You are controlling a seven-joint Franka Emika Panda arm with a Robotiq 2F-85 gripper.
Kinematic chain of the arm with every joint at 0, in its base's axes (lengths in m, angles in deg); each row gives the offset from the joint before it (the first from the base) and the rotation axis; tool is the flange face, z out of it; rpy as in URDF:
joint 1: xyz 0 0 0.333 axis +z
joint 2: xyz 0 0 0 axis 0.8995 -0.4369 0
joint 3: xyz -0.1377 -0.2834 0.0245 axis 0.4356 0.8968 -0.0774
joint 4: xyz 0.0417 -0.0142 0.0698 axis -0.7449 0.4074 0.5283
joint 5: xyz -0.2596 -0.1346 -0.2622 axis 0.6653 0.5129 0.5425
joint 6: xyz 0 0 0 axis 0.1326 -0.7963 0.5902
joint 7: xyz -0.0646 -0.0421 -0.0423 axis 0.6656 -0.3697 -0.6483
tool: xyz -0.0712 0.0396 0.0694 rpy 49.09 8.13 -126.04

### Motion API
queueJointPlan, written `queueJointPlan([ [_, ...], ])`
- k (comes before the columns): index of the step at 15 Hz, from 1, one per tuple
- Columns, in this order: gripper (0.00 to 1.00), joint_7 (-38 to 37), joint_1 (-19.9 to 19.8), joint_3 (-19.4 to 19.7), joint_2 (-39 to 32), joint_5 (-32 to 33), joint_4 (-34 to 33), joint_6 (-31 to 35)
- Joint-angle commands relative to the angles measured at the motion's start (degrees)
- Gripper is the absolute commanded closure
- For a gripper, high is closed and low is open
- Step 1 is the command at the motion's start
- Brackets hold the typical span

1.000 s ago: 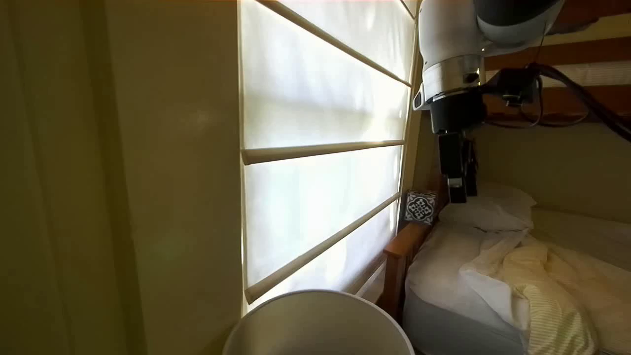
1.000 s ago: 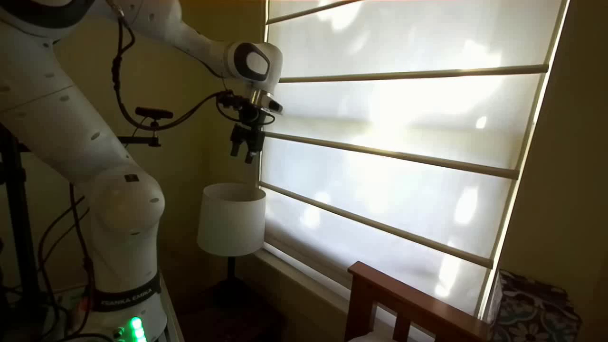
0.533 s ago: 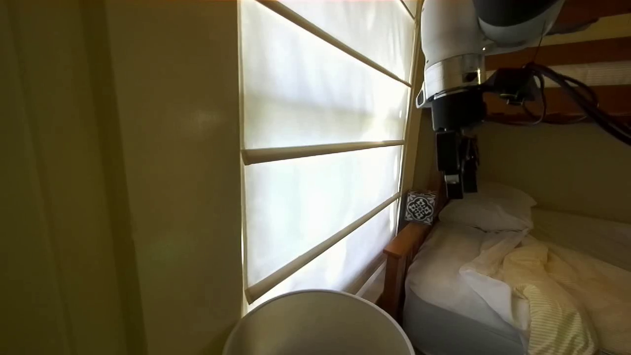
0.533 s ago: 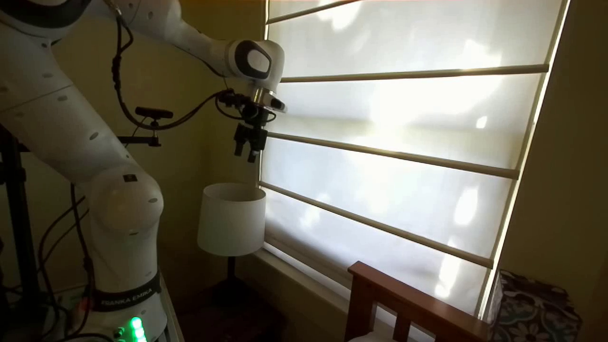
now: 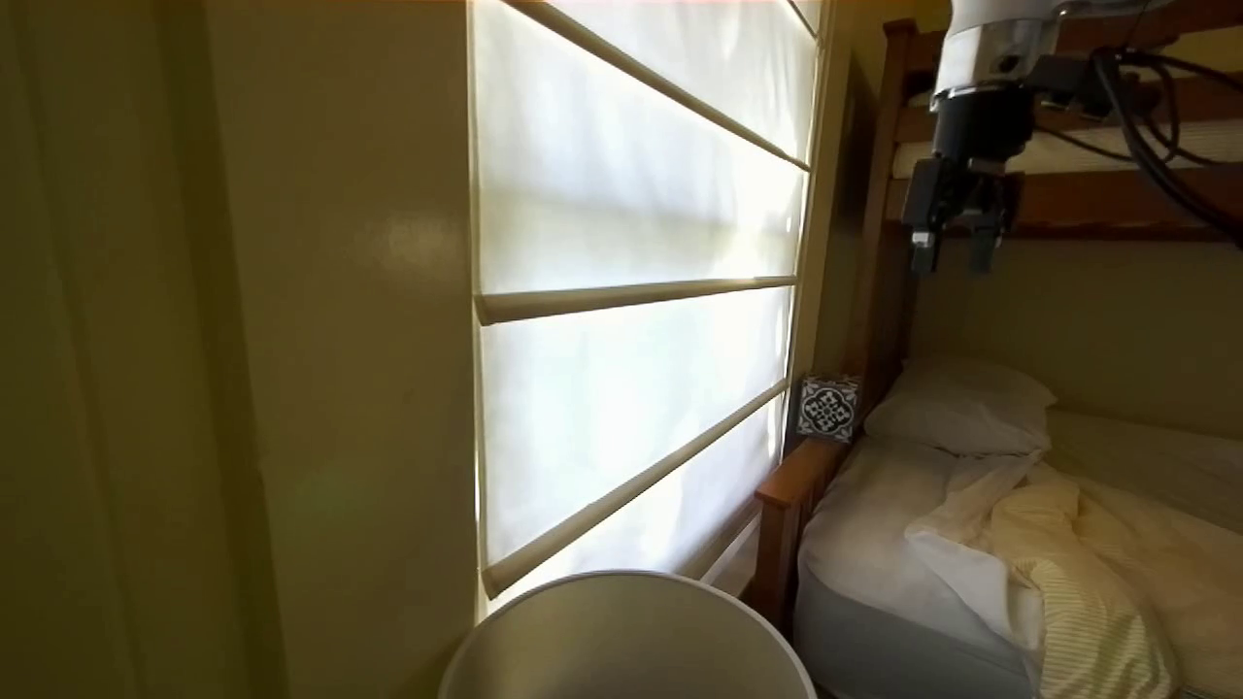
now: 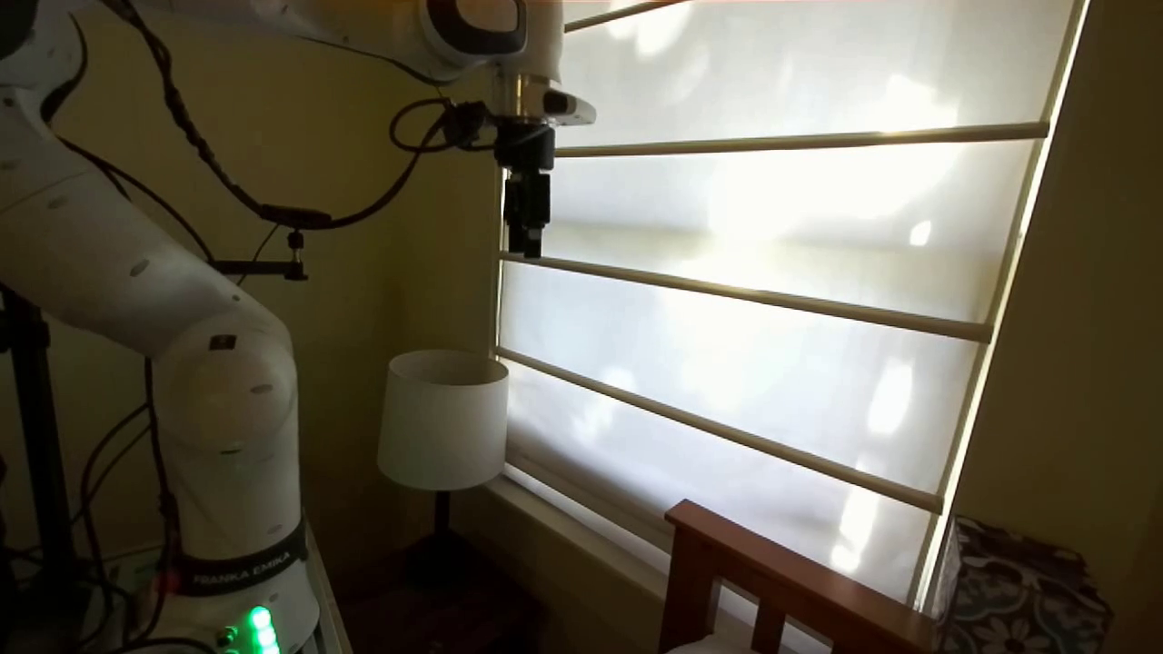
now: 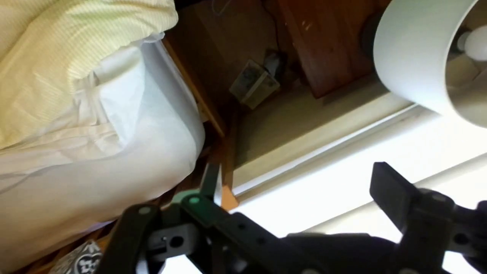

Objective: Pull the string to open the blinds

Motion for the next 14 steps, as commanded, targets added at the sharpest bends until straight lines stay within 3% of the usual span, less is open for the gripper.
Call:
queueJointPlan([
  [1,0.00,-2.3,-3.9,1.9,2.8,2.7,-4.5,1.1],
  [2,0.00,-3.4,-5.1,2.2,2.9,3.0,-5.8,1.3],
  [3,0.00,-1.0,-3.5,2.0,2.3,1.8,-3.9,0.6],
  [8,0.00,-0.8,-3.6,2.1,2.1,1.8,-4.2,0.5],
  [9,0.00,-1.8,-4.4,2.3,2.4,2.4,-3.8,6.3],
  [14,0.00,0.7,-6.7,6.2,-2.6,4.9,-12.0,22.0],
])
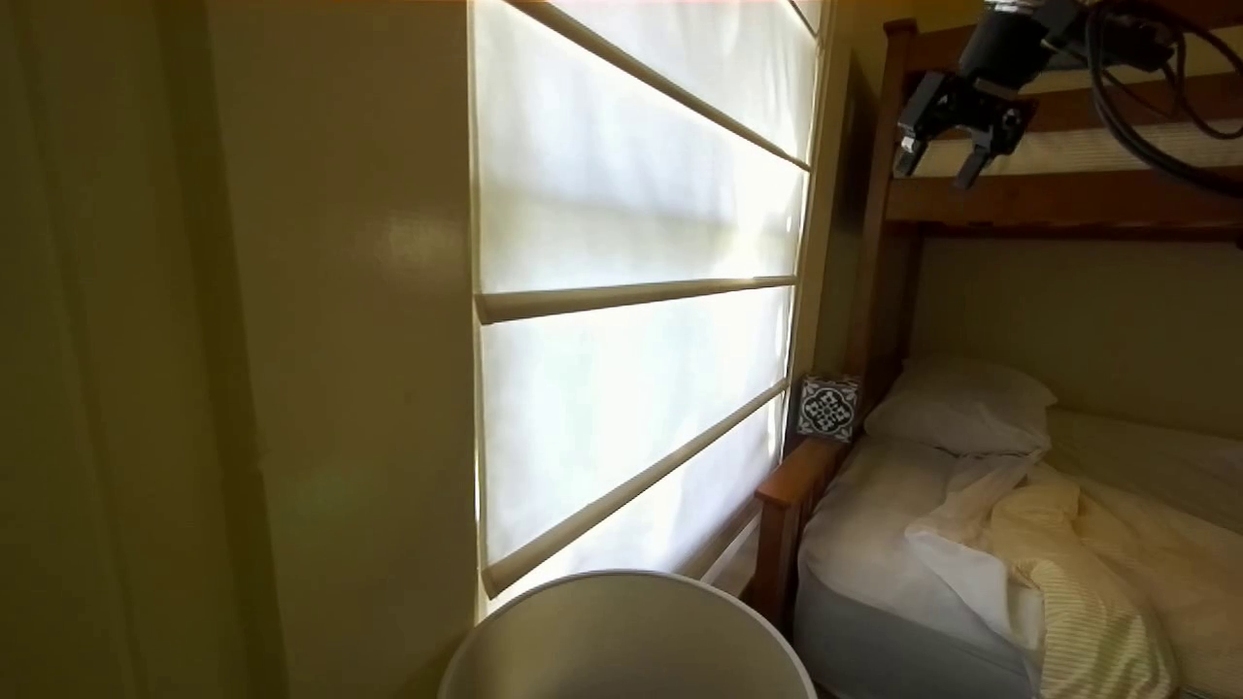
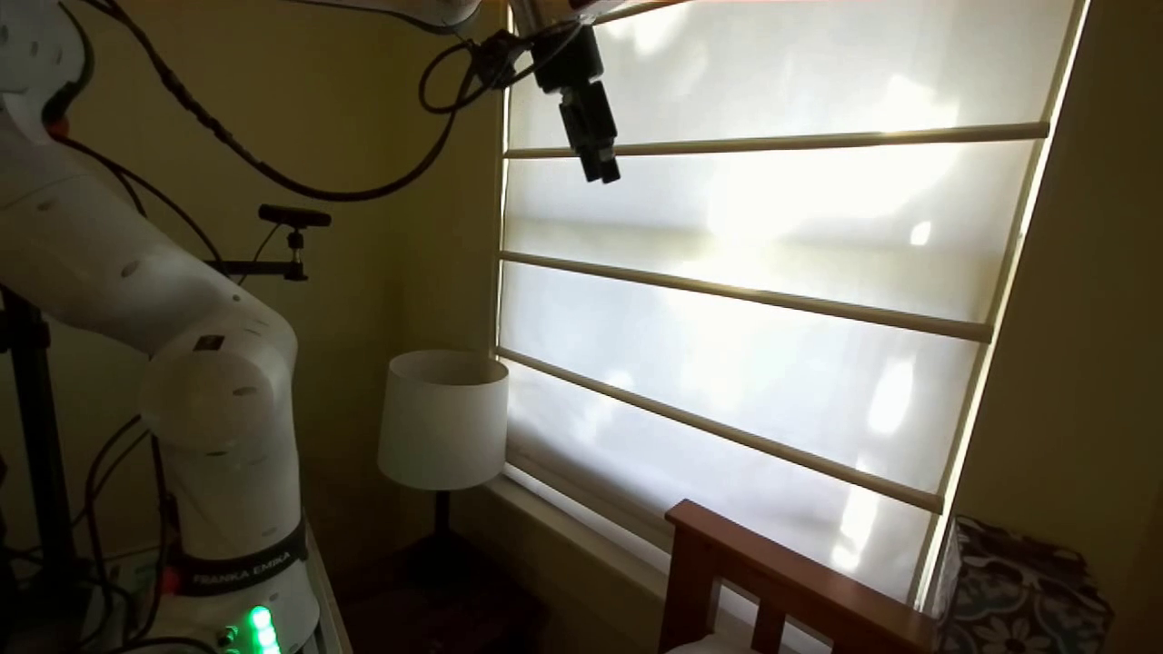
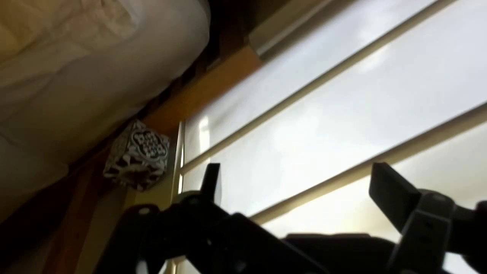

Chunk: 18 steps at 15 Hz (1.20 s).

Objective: Pull the string to open the blinds

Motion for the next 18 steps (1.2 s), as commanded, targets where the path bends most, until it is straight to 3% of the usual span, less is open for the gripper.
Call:
queueJointPlan([
  [1,0.00,2.0,-1.8,2.5,-5.1,2.5,-7.7,9.3],
  [6,0.00,2.4,-5.5,4.5,-13.7,6.5,-19.0,23.6],
  [10,0.00,-0.8,-10.4,3.6,-21.3,12.4,-26.9,33.0],
  [11,0.00,1.6,-7.8,4.7,-16.6,9.1,-21.4,30.6],
  [17,0.00,0.8,-9.0,4.7,-21.0,11.0,-25.9,32.8],
  [18,0.00,-2.2,-10.0,4.3,-21.9,11.7,-26.1,36.4],
])
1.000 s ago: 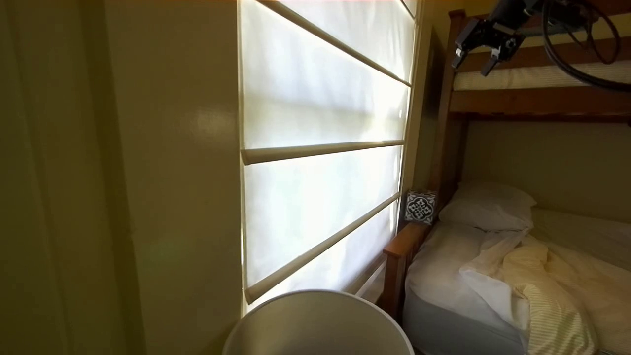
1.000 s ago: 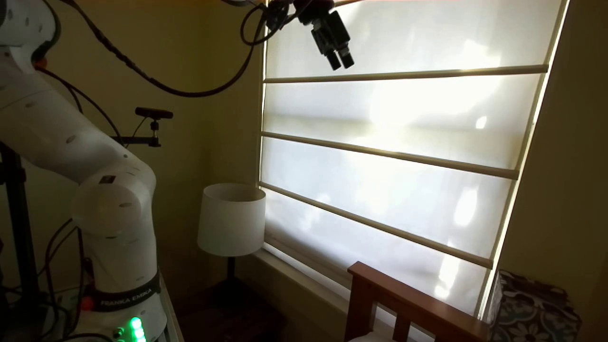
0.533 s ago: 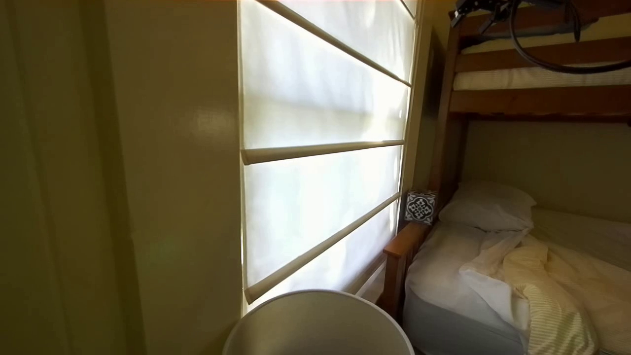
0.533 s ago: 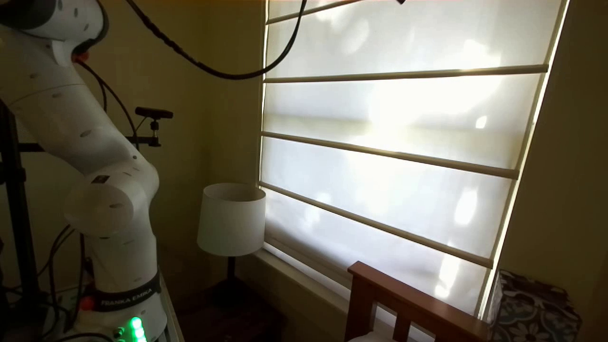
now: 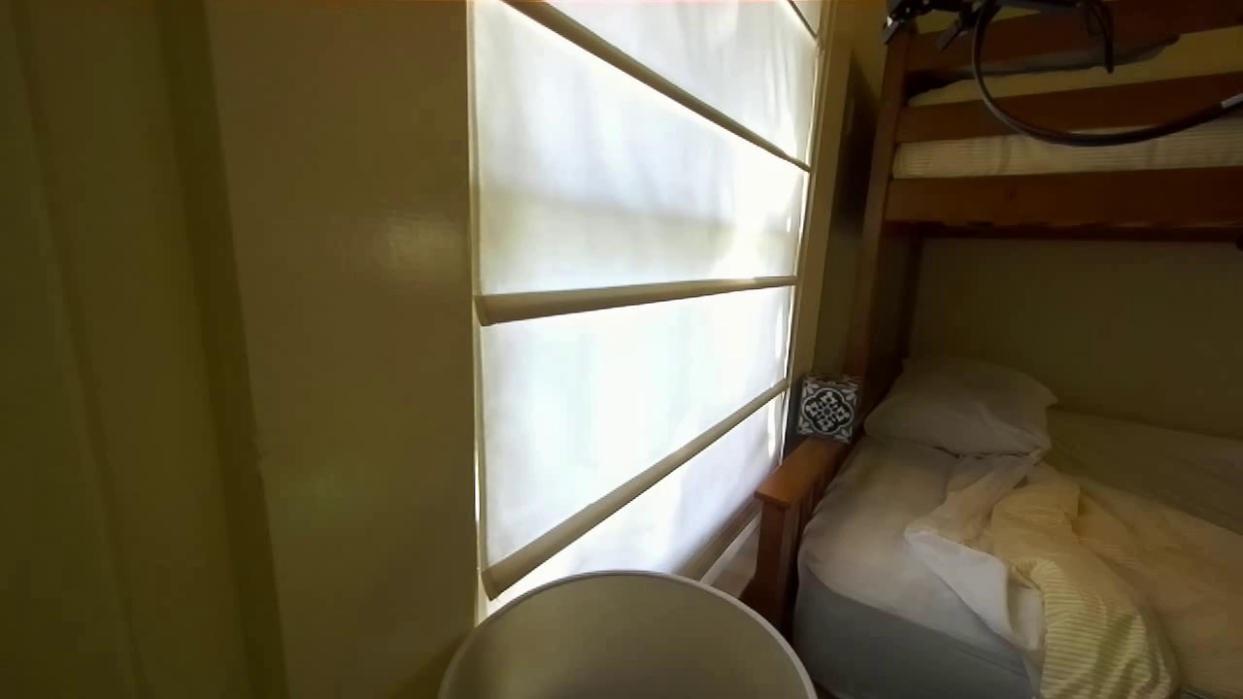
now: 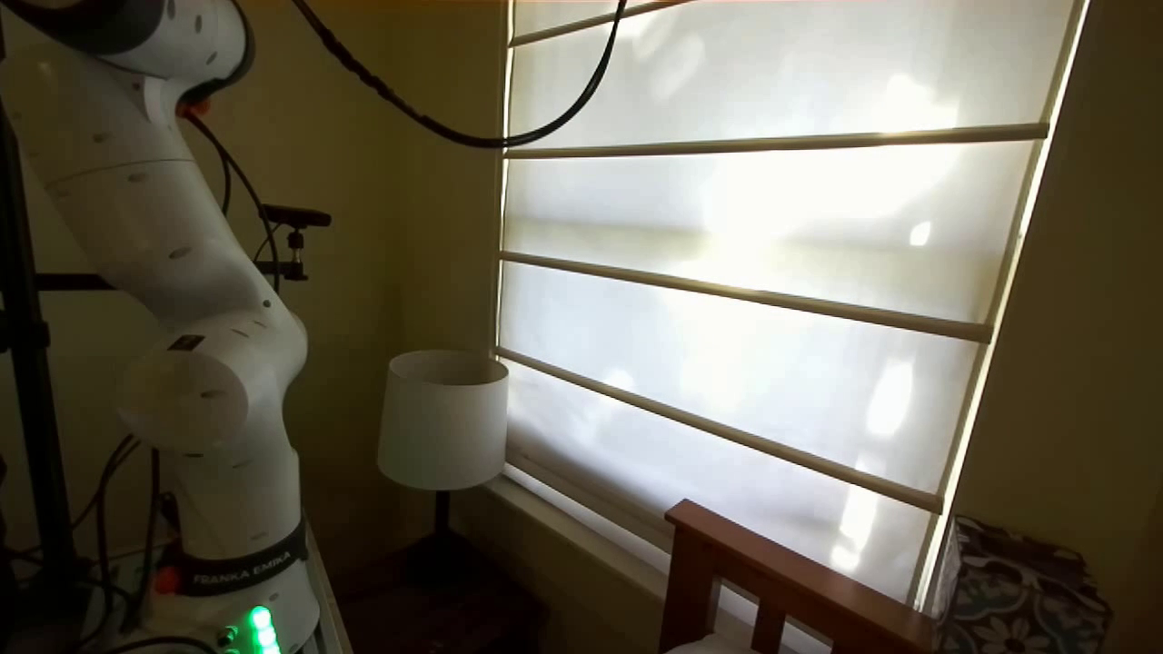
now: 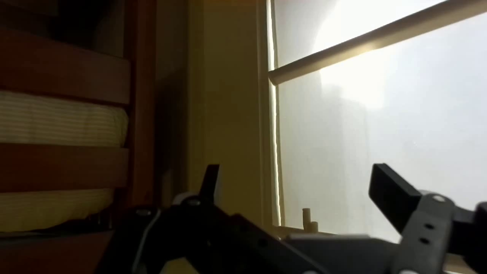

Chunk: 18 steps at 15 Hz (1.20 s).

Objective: Pull the string to open the blinds

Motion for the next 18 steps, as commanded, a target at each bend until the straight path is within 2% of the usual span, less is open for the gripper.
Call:
queueJointPlan([
  [1,0.00,-7.4,-1.8,-0.3,-3.7,1.8,-2.8,7.3],
  [7,0.00,-9.9,-2.9,2.2,-19.0,-0.3,-19.5,24.6],
  [12,0.00,-11.0,-3.4,3.1,-31.6,2.5,-32.8,37.9],
  [14,0.00,-14.2,-3.0,6.6,-35.9,5.5,-38.0,41.3],
  [15,0.00,-9.6,-2.7,3.6,-29.8,1.8,-29.0,38.7],
  [18,0.00,-11.6,-2.8,6.0,-34.0,3.4,-34.0,41.0],
])
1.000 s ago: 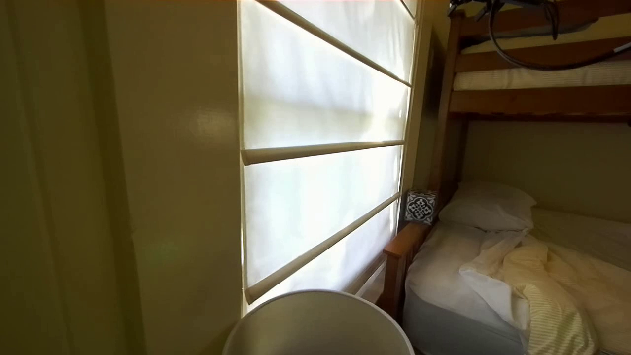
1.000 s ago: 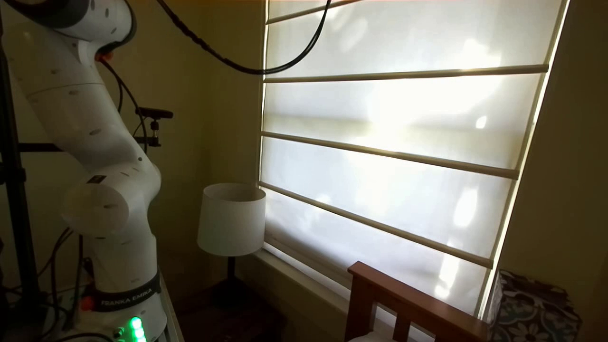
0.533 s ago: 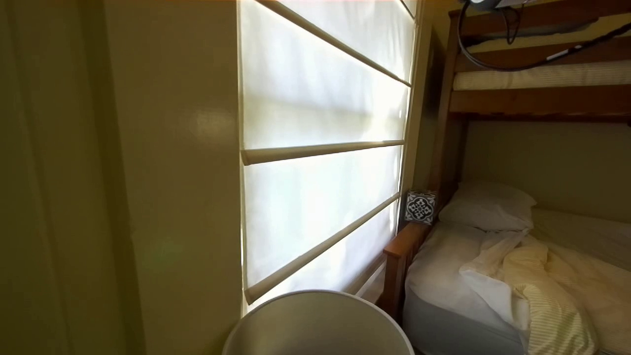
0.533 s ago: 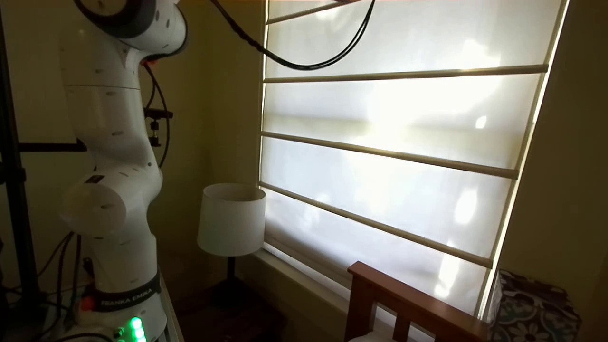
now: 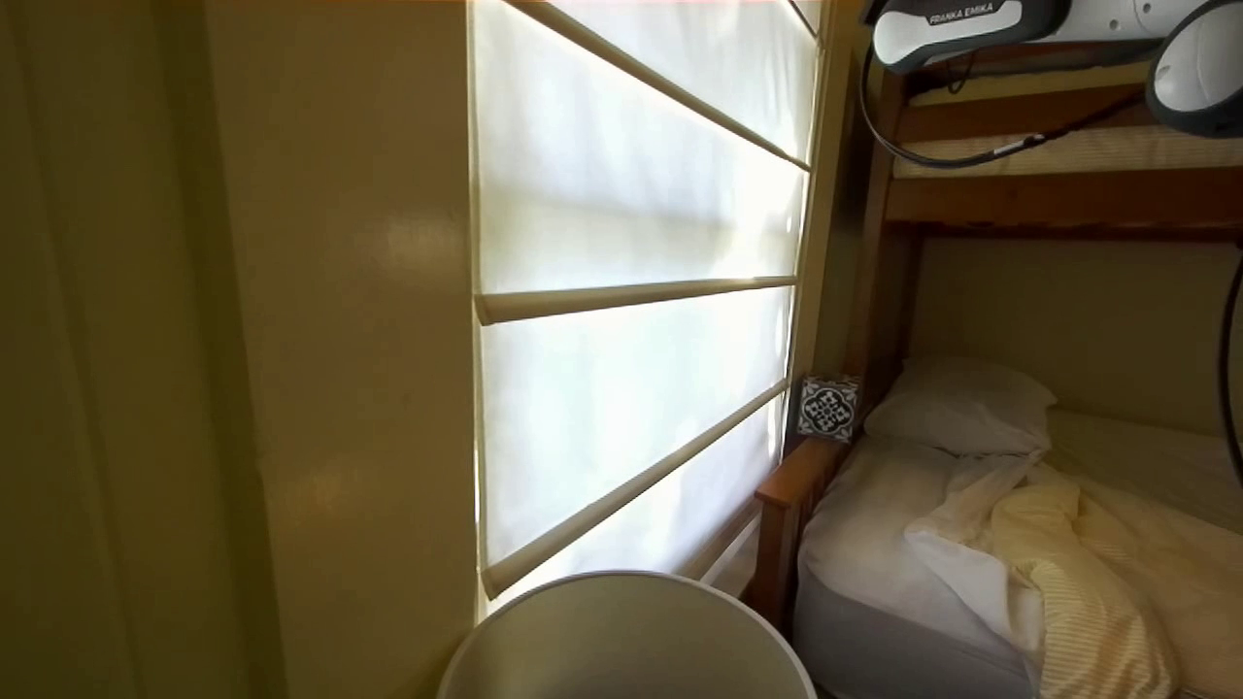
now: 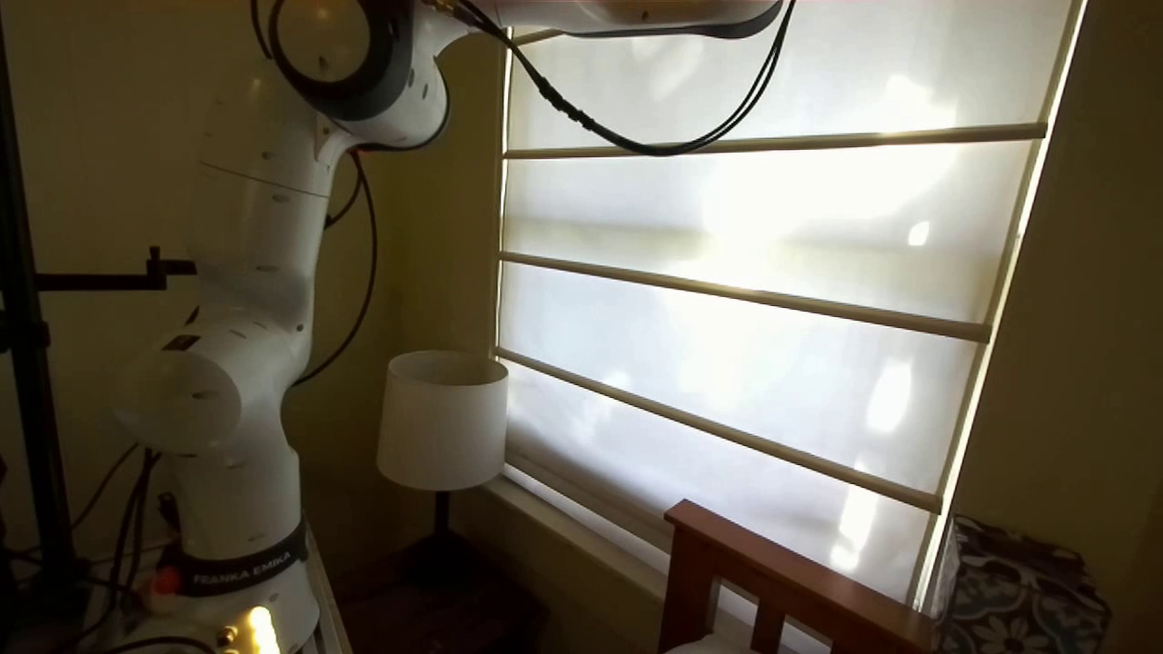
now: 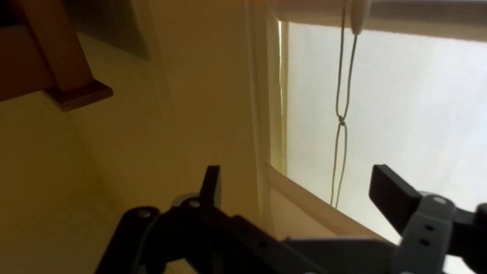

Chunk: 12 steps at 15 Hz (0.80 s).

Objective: Pull the string to open the blinds

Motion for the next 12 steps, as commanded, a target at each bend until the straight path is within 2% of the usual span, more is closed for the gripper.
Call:
queueJointPlan([
  [1,0.00,0.0,0.0,0.1,-0.4,0.0,-0.6,0.0],
  [3,0.00,-1.0,0.6,1.5,-2.5,1.3,-2.0,2.2],
  [7,0.00,-2.3,1.7,3.0,-5.6,1.1,-3.3,2.5],
  [12,0.00,-0.4,3.2,2.7,-7.8,0.7,-3.5,5.0],
])
